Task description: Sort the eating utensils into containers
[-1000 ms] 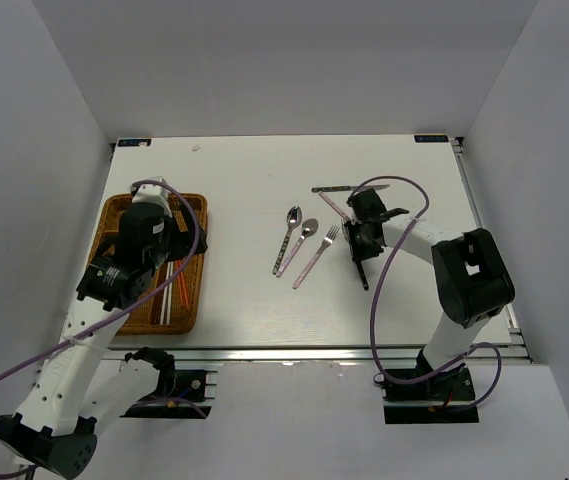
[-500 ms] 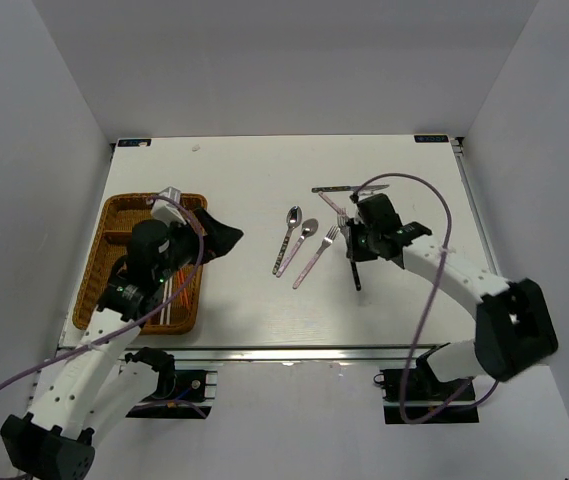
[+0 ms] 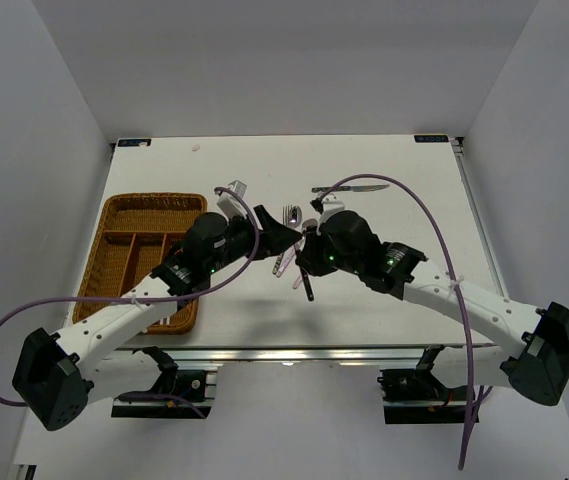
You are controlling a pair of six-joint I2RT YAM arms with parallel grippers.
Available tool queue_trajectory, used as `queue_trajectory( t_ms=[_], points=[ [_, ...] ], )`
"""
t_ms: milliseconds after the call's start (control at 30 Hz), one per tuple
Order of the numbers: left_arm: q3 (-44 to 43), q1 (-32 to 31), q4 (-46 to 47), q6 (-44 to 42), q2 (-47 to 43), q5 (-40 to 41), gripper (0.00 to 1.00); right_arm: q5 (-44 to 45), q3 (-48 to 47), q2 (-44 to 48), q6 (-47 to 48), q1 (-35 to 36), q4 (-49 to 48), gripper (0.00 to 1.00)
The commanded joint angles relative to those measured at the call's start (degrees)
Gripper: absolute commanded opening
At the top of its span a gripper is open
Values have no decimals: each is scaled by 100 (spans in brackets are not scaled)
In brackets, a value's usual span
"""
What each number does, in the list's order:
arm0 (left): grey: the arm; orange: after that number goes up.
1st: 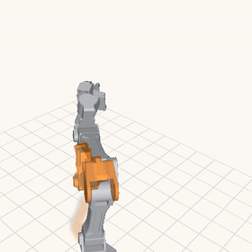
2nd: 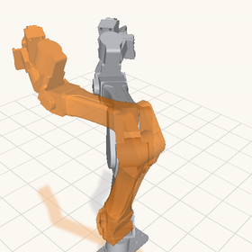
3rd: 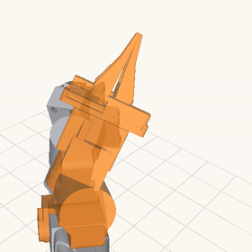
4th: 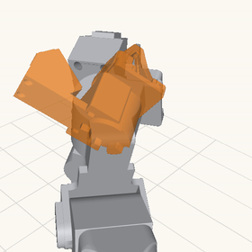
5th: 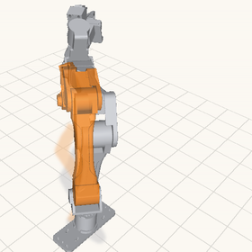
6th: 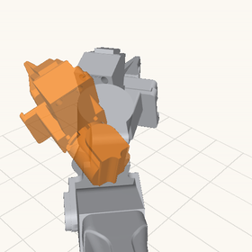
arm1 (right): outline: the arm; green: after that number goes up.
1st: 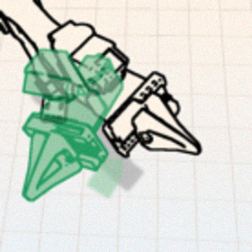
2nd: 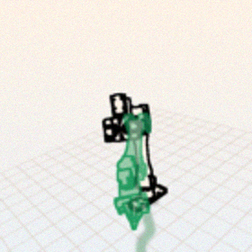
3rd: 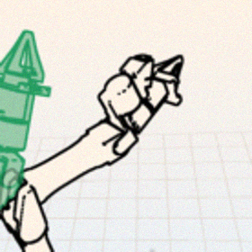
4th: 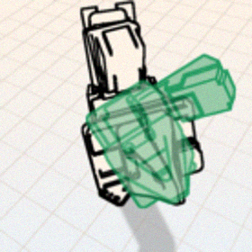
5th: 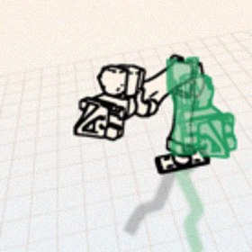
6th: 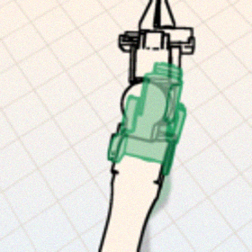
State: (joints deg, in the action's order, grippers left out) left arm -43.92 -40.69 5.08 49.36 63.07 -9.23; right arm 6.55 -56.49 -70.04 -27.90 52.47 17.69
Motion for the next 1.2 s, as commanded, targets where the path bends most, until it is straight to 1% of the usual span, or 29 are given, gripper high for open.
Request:
queue_trajectory(
  t_ms=[0, 167, 233, 267, 300, 400, 433, 467, 500, 533, 567, 600, 633, 667, 700, 733, 767, 800, 833, 867, 900, 933, 967, 1033, 1067, 1100, 1133, 1167],
  points=[
    [-196, -1, -323, -137, -23, 677, 81, 504, -476, 184, -207, 281, -284, 0],
    [-248, -18, -437, -102, 109, 686, 75, 698, -547, 157, -242, 519, -398, 0],
    [-266, -27, -386, -102, 144, 642, 70, 708, -591, 149, -251, 589, -442, 0],
    [-249, -27, -316, -76, 162, 599, 65, 690, -591, 149, -251, 607, -529, 0],
    [-222, -27, -219, -50, 171, 468, 55, 586, -600, 114, -251, 633, -574, 0],
    [-178, -36, 141, 12, 258, 247, 36, 514, -723, -44, -233, 686, -592, 0],
    [-239, -36, 116, 12, 293, 142, 16, 506, -749, -53, -225, 677, -600, 0],
    [-309, -36, 11, -101, 329, 159, 6, 523, -732, -45, -216, 686, -635, 0],
    [-397, -36, -320, -181, 372, 255, 0, 549, -697, 16, -216, 686, -731, 0],
    [-589, -36, -532, -295, 373, 351, 0, 593, -671, 69, -181, 677, -767, 0],
    [-730, -27, -874, -583, 364, 517, 0, 628, -601, 122, -163, 677, -785, 7],
    [-897, -18, -1225, -777, 338, 754, 0, 768, -557, 261, -154, 668, -785, 28],
    [-1099, -10, -2055, -1023, 346, 1513, 0, 865, -495, 341, -128, 660, -768, 46],
    [-1571, -1, -2534, -1512, 364, 2000, 0, 970, -399, 429, -84, 599, -689, 77],
    [-1784, 8, -2991, -1744, 399, 2492, 0, 1241, -346, 621, -84, 546, -584, 86],
    [-1952, 121, -3709, -2198, 469, 3306, 0, 1322, -276, 728, -40, 484, -409, 89],
    [-2162, 218, -3968, -2438, 504, 3601, 0, 1314, -83, 981, -5, 284, -372, 89],
    [-2217, 471, -4380, -2614, 540, 3891, 0, 1288, 14, 1123, 30, 160, -346, 89],
    [-2226, 613, -4523, -2912, 592, 4155, 0, 1244, 128, 1246, 56, 45, -319, 89],
    [-2200, 806, -4647, -3080, 619, 4401, 0, 1122, 225, 1491, 118, -225, -319, 89],
    [-2147, 973, -4717, -3247, 628, 4465, 0, 1051, 417, 1606, 144, -376, -293, 89],
    [-2077, 1271, -4727, -3432, 645, 4579, 0, 972, 489, 1695, 171, -517, -267, 89],
    [-1972, 1387, -4753, -3747, 715, 5102, 0, 823, 577, 1869, 241, -771, -232, 89],
    [-1919, 1685, -4902, -4073, 882, 5597, 0, 682, 796, 2003, 311, -939, -222, 89],
    [-1875, 1791, -4911, -4371, 1048, 5852, 0, 542, 876, 2064, 338, -1053, -240, 89],
    [-1822, 1940, -4711, -4530, 1102, 6228, 0, 471, 955, 2134, 373, -1089, -275, 89],
    [-1691, 2333, -4483, -4750, 1181, 6310, 0, 314, 1103, 2161, 425, -1150, -371, 89],
    [-1716, 2642, -4376, -4760, 1216, 6155, 0, 208, 1175, 2170, 478, -1168, -424, 89]
  ],
)
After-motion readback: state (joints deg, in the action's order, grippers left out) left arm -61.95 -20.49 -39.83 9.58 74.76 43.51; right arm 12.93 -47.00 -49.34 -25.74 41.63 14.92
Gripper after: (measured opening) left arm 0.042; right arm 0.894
